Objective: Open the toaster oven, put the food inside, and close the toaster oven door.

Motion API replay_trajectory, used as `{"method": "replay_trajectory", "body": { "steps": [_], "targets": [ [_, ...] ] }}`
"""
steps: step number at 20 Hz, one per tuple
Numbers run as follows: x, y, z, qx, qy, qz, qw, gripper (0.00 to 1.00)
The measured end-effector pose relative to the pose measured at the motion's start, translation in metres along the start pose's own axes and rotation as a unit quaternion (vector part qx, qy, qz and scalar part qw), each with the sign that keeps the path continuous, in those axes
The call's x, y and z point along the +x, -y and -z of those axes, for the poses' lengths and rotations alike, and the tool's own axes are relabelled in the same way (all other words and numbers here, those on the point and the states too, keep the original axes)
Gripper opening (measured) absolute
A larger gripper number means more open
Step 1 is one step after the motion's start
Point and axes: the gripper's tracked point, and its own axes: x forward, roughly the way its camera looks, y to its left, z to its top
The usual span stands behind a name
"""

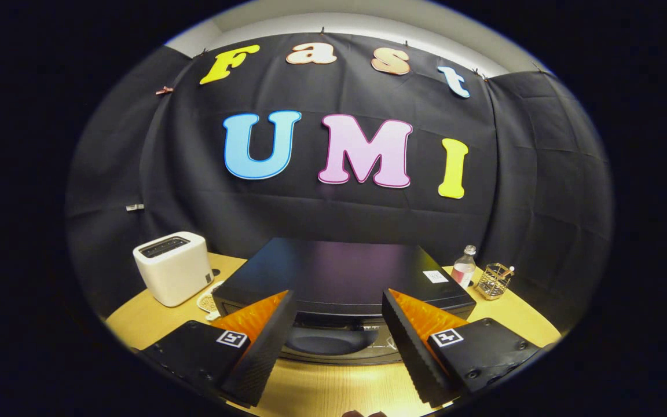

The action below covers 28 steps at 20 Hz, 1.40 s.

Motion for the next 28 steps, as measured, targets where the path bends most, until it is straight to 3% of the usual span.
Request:
{"method": "replay_trajectory", "body": {
  "steps": [6,12,19,23,28],
  "targets": [
    [0.014,-0.008,0.037,0.024,-0.057,0.006,0.998,0.98],
    [0.007,-0.01,0.038,0.032,-0.072,0.004,0.997,0.97],
    [-0.056,-0.01,0.081,0.066,-0.109,-0.014,0.992,0.96],
    [-0.089,-0.015,0.131,0.036,-0.158,-0.035,0.986,0.94],
    [-0.114,-0.006,0.176,0.041,-0.218,-0.058,0.973,0.98]
  ]
}}
